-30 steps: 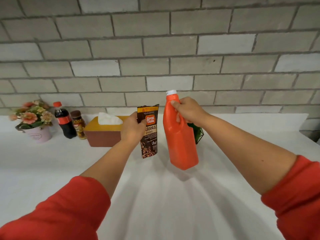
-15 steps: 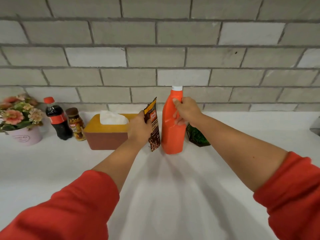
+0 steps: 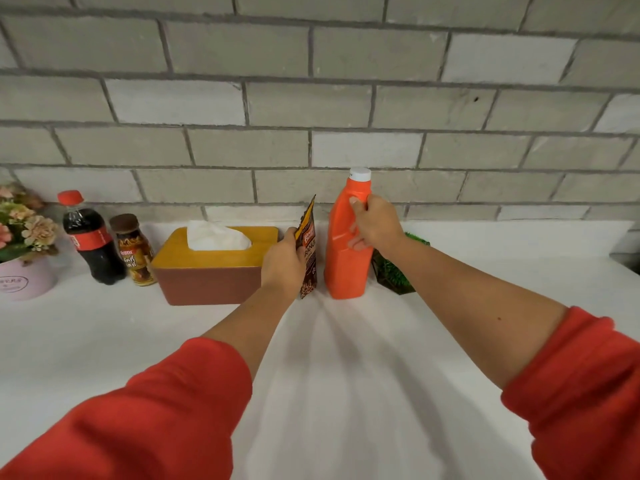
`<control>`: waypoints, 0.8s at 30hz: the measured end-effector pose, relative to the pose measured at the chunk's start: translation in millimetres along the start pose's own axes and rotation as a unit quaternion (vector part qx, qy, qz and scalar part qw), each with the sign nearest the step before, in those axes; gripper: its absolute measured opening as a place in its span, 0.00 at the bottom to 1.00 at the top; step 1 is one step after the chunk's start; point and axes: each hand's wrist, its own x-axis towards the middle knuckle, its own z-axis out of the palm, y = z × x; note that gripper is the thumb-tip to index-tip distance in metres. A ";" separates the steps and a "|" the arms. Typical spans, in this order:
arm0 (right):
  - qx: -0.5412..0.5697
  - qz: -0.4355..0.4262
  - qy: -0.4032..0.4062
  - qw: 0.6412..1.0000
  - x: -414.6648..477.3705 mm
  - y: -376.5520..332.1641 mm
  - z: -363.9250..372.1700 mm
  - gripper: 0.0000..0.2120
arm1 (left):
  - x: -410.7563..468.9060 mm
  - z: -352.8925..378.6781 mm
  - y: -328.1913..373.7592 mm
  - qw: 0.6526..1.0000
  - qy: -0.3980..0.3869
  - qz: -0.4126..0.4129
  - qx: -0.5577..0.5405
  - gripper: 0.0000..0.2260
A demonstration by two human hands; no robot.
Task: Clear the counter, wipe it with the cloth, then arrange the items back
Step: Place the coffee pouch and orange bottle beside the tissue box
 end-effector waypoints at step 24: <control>-0.051 0.017 -0.057 0.997 8.3 -0.2 -3.2 0.20 | 8.2 15.8 -0.8 0.998 0.010 -0.033 -0.051 0.22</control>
